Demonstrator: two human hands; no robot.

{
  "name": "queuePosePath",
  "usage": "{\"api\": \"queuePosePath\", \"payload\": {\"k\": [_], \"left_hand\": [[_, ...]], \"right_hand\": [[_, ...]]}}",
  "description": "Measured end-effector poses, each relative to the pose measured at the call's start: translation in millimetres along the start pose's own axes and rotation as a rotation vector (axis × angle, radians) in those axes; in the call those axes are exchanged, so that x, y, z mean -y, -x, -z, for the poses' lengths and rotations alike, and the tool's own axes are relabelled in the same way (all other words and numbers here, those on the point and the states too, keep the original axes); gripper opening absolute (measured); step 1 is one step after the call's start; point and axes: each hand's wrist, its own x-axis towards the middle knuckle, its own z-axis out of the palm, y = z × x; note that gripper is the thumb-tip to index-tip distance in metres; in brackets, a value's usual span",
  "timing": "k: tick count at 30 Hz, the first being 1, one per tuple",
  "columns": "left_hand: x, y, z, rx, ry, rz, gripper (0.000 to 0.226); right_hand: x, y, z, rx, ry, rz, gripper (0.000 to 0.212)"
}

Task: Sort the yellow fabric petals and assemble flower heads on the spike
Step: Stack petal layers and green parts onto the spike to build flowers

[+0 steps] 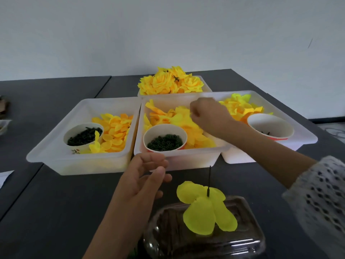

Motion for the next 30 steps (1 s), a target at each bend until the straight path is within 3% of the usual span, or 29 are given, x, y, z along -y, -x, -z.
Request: {"api": "queuePosePath", "payload": {"k": [3,5,8,11,15,19,21,26,30], "left_hand": [[-3,3,4,-0.014,-0.019,-0.003,0.014],[-8,5,5,-0.018,-0.03,-0.024,0.017],[-19,9,3,-0.011,-0.037,-0.079,0.023],[-30,13,-2,0.044,0.001,-0.092,0.036],[-38,14,-12,0.065,0.023,0.022,0.041],[-40,23,-15,0.1,0.073,0.062,0.078],[-39,25,-13,0.071,0.094,0.077,0.073],[-30,24,-10,0.077,-0.126,-0.037,0.038],[-29,21,-10,0.084,-0.118,0.0,0.044]], "right_hand": [[-5,3,41,-0.247,-0.144,-0.075,0.013],[1,17,78,-0.283,-0.414,-0.091,0.014],[20,59,127,-0.028,-0.99,-0.073,0.024],[35,102,147,0.334,-1.229,-0.042,0.029],[44,130,142,0.539,-1.276,-0.135,0.03],[38,138,125,0.557,-1.229,-0.244,0.023],[37,140,118,0.555,-1.232,-0.284,0.022],[31,143,108,0.551,-1.227,-0.322,0.022],[26,148,103,0.547,-1.257,-0.323,0.024]]}}
